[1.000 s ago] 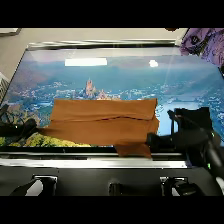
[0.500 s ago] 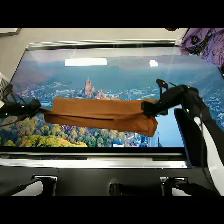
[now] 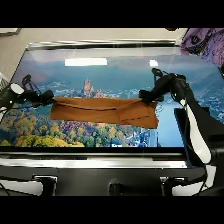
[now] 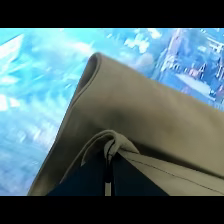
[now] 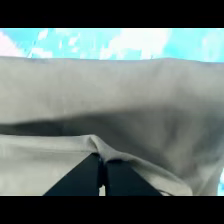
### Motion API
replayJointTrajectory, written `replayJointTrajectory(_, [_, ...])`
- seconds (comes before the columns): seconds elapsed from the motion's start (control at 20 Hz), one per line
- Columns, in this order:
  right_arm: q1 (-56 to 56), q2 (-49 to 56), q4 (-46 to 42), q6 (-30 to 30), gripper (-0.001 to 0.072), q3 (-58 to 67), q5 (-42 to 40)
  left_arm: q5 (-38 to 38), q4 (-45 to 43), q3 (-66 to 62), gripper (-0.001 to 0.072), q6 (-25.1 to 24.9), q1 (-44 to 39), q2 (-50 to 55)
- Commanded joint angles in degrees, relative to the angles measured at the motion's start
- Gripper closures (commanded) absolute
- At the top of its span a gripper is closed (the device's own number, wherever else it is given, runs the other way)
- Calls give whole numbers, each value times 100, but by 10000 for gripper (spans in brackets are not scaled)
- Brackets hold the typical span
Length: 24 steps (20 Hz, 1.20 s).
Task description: Fold the clothes and pants, and hang the long-sleeved shirts on hangers.
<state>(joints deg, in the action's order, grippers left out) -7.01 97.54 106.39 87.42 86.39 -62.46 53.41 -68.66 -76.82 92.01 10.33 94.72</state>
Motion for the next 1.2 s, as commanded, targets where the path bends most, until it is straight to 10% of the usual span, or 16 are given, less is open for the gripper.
replayJointTrajectory(0.0, [-2,402,-50,-87,677,162,109,-76,4,-343,694,-44,-155,498])
replayJointTrajectory(0.1, [-2,542,-20,-111,649,162,114,-79,11,-352,660,-44,-175,605])
replayJointTrajectory(0.3, [44,376,94,-68,366,243,-267,203,2,-584,155,127,-87,564])
replayJointTrajectory(0.7, [2365,-59,1788,1370,119,168,-1851,1040,-212,-1029,154,129,459,-63])
replayJointTrajectory(1.15, [2564,1080,2848,2105,58,-439,-1823,1069,-210,-1029,154,151,417,-76])
